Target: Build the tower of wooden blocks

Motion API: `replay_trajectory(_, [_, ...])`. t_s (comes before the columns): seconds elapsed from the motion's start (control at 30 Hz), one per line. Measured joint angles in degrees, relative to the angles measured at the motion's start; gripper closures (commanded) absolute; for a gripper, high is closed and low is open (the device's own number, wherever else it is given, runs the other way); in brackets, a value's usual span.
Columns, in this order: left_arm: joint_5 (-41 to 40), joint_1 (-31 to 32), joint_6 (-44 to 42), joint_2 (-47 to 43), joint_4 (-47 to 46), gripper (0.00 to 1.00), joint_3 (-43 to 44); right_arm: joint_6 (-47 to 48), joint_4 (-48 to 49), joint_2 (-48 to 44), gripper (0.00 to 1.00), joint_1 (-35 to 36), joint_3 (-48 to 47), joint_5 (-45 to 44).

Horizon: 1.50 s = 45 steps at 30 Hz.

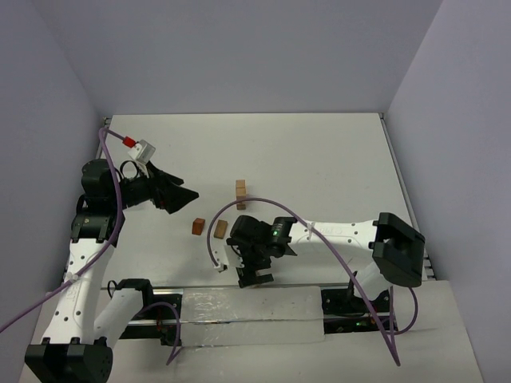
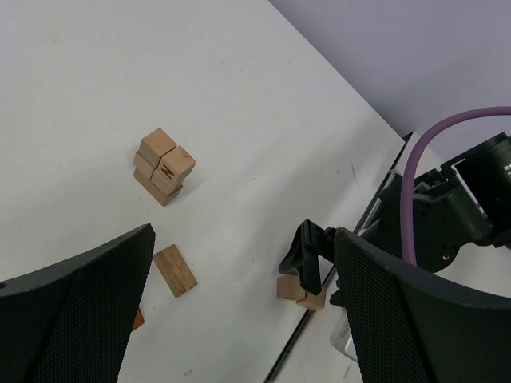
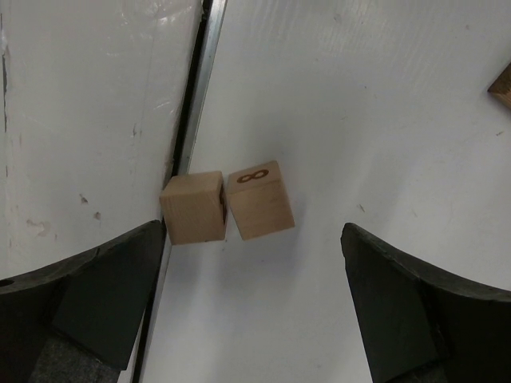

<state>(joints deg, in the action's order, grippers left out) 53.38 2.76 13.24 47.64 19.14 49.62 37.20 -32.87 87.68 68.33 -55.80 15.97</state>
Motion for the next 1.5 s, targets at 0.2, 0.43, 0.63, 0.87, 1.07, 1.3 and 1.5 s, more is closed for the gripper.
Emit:
replay_trajectory(0.2, [-0.02,0.00,-0.30,0.00,0.00,0.01,-0.04,-1.02,1.76,0.72,0.00,0.79,1.65,-0.13])
replay_trajectory(0.43, [-0.62,0.00,-1.03,0.07,0.06,0.01,-0.04,-1.63,3.21,1.75,0.00,0.84,2.16,-0.04])
replay_trajectory(0.63, [-0.90,0.00,-1.87,0.07,0.07,0.01,-0.04,-1.83,4.13,1.93,0.00,1.19,3.26,0.19])
replay_trajectory(0.87, [-1.32,0.00,-1.97,0.07,0.09,0.01,-0.43,-1.85,4.82,2.05,0.01,1.29,4.09,0.56])
replay_trajectory(1.07, [-1.77,0.00,-2.19,0.07,0.09,0.01,-0.48,-1.85,5.39,2.18,0.04,1.29,4.70,0.78])
replay_trajectory(1.3, [-2.11,0.00,-3.01,0.07,0.09,0.01,-0.55,-1.85,6.67,2.25,0.07,1.29,5.19,0.98])
replay_trajectory(1.5, [-2.23,0.00,-3.26,0.07,0.11,0.01,-0.94,-1.83,7.34,2.25,0.13,1.29,6.43,0.94])
